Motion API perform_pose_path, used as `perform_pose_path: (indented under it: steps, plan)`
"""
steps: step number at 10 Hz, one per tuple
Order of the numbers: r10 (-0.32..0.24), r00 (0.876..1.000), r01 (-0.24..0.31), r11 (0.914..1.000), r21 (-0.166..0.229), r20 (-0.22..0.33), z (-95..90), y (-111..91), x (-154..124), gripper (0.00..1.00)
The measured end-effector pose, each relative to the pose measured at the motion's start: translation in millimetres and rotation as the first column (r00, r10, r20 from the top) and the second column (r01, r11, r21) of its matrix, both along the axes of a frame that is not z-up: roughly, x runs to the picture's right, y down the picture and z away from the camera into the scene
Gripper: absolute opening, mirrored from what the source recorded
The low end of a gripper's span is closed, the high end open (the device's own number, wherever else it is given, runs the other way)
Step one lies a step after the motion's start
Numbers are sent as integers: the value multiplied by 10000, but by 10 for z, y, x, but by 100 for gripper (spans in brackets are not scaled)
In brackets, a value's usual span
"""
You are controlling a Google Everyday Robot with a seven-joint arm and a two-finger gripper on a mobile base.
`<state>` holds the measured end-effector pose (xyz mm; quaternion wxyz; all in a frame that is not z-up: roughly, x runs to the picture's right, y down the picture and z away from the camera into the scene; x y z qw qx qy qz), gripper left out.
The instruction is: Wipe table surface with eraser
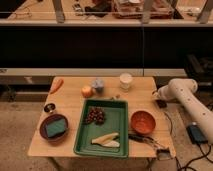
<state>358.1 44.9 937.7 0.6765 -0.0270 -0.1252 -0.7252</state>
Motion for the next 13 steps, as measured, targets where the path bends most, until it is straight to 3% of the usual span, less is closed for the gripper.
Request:
perform_pose_path:
  steps: [3,7,11,13]
  plan:
    - [356,9989,-343,9985,425,-307,224,-465,42,0]
    - [43,9999,-51,9983,587,132,382,-682,-462,0]
    - [-555,9936,526,9981,322,982,554,-571,-1138,0]
    - [-981,9838,955,9951,241,1502,469,-401,-1358,0]
